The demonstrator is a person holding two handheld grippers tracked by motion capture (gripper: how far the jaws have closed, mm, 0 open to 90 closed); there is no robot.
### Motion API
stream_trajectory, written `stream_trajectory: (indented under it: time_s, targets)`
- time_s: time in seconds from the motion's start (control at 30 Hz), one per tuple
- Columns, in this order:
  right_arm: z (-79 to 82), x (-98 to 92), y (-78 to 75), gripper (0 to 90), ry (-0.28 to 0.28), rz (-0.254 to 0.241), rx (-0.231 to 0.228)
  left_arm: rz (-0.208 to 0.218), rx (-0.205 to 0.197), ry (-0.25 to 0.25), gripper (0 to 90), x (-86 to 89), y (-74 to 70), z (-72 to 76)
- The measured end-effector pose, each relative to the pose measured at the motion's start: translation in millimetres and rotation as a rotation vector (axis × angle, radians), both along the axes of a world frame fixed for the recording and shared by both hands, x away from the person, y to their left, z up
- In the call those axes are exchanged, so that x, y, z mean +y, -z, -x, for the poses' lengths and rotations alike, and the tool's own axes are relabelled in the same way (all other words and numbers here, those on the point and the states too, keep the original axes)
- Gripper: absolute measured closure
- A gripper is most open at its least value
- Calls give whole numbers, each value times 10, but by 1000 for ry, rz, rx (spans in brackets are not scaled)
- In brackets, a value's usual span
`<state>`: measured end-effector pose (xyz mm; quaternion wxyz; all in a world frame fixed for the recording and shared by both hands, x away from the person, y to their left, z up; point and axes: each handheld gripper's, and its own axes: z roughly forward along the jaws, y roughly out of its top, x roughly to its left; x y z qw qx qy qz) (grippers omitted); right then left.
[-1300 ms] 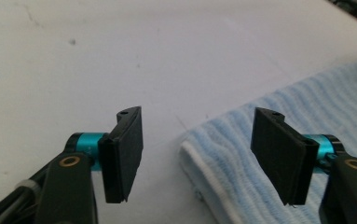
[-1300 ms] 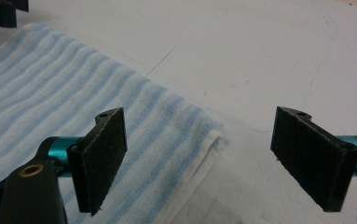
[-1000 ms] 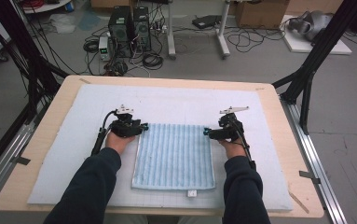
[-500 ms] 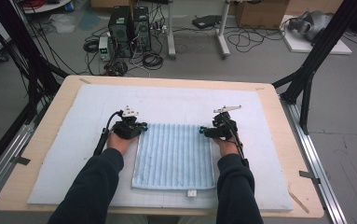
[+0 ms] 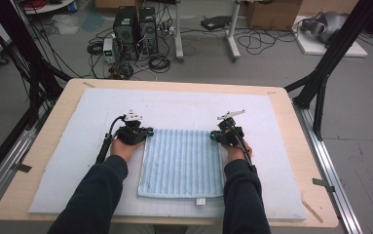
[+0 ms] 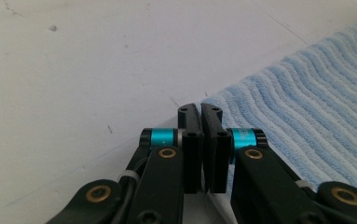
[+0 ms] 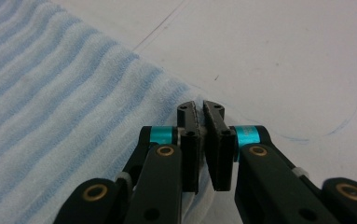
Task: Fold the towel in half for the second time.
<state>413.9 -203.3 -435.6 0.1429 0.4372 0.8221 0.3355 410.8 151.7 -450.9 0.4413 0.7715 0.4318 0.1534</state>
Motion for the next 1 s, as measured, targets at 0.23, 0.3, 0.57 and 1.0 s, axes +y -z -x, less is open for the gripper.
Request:
stream_trajectory:
  time_s: [0.23, 0.3, 0.57, 1.0]
  targets:
    - [50, -20, -48, 868, 3, -16, -44, 38, -33, 4, 869, 57, -88, 25]
    - [63, -26, -77, 869, -1, -27, -63, 55, -43, 0, 869, 76, -119, 36]
    - [128, -36, -230, 868, 6, -65, -138, 132, -93, -13, 869, 149, -260, 82]
    - [394, -109, -457, 867, -38, -121, -216, 187, -142, 40, 868, 237, -450, 355]
